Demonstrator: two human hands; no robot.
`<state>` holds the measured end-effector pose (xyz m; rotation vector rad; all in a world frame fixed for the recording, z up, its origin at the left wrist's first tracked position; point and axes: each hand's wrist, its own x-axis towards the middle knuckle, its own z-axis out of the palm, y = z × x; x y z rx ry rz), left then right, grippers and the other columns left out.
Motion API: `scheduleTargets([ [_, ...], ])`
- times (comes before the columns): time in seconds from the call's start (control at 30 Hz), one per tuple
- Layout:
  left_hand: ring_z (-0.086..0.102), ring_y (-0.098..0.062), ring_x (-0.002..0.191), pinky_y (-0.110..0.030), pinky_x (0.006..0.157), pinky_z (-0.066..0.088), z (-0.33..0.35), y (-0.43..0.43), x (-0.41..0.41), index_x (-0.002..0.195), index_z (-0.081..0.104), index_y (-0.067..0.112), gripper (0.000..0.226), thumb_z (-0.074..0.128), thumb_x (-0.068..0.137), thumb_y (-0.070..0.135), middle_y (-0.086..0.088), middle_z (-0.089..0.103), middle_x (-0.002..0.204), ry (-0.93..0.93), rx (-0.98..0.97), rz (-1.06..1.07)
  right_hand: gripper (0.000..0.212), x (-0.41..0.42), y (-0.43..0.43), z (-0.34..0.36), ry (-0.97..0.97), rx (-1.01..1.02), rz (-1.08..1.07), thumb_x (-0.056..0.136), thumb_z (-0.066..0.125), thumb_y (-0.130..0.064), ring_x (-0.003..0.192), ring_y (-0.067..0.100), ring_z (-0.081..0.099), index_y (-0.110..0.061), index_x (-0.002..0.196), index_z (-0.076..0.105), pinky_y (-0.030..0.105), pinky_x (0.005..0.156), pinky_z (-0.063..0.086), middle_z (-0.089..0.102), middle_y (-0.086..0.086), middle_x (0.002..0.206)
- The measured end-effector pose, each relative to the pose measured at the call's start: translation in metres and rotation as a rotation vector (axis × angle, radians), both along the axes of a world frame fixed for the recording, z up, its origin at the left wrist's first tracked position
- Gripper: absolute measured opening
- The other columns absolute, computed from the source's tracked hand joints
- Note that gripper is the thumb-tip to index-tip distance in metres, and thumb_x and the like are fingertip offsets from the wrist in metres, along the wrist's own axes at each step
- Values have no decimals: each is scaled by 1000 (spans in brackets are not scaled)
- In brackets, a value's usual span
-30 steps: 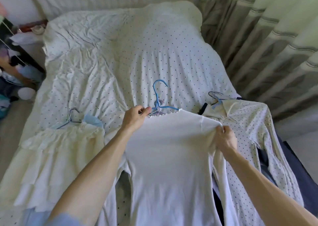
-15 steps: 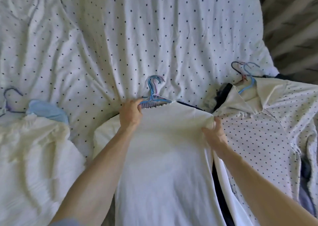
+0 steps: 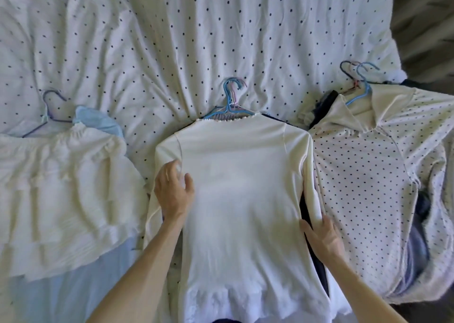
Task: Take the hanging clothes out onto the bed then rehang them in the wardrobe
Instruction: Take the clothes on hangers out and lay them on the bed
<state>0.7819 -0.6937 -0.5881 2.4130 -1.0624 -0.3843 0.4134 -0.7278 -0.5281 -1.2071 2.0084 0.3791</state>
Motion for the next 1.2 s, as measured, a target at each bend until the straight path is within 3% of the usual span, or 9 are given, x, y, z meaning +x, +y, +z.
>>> scheduleTargets([
  [0.13,49,-41,125,-56,99,42,23,146,-22,138,48,9,63,75,84,25,-19,54,137,95,391,209,58,-37,65,12,93,151,-17,90,56,-53,104,31,49,-12,130,49,41,85,43,49,11,115],
  [0.23,45,-40,133,-56,105,40,35,222,-31,149,34,13,83,73,83,44,-17,46,147,302,772,353,62,-55,93,16,142,169,36,88,56,-53,116,31,45,-15,135,48,46,98,41,49,13,128],
  [0.4,50,-39,130,-53,104,43,34,279,-40,152,28,12,85,67,86,51,-17,45,148,377,968,351,65,-57,118,23,194,144,41,90,55,-44,127,38,44,-9,143,37,51,101,40,41,18,142],
  [0.6,63,-30,90,-40,85,54,54,289,-67,128,55,11,42,55,92,33,-9,64,107,414,805,304,26,-75,152,37,155,22,73,91,41,-20,112,40,48,-11,110,55,52,96,46,52,19,117],
  [0.7,60,-30,89,-35,81,50,83,291,-93,115,55,13,31,54,91,32,-7,61,103,472,710,304,30,-92,174,45,25,-56,8,90,47,-20,105,37,51,-11,117,51,57,88,52,49,14,117],
  [0.8,59,-28,87,-34,73,46,105,299,-116,114,55,4,34,60,89,27,-14,64,108,573,505,371,44,-114,190,43,-31,-56,-13,89,56,-27,109,39,55,-21,132,47,57,90,52,44,15,133],
  [0.87,59,-22,85,-31,70,44,121,296,-132,122,55,4,42,63,90,30,-10,64,111,663,342,381,33,-122,198,39,-65,-14,-14,87,55,-21,100,33,59,-25,119,60,47,88,54,55,14,121],
  [0.97,59,-27,112,-37,91,50,137,286,-160,137,50,8,67,65,83,45,-10,58,134,700,204,284,25,-132,220,25,-229,-1,-55,89,57,-16,86,23,58,-21,107,73,35,80,53,66,10,102],
  [1.2,46,-27,130,-33,98,40,138,280,-233,157,13,16,79,59,95,30,-5,37,153,600,555,-137,32,-149,253,11,-384,23,-94,96,52,-16,102,25,54,-8,124,65,30,87,42,58,9,111],
])
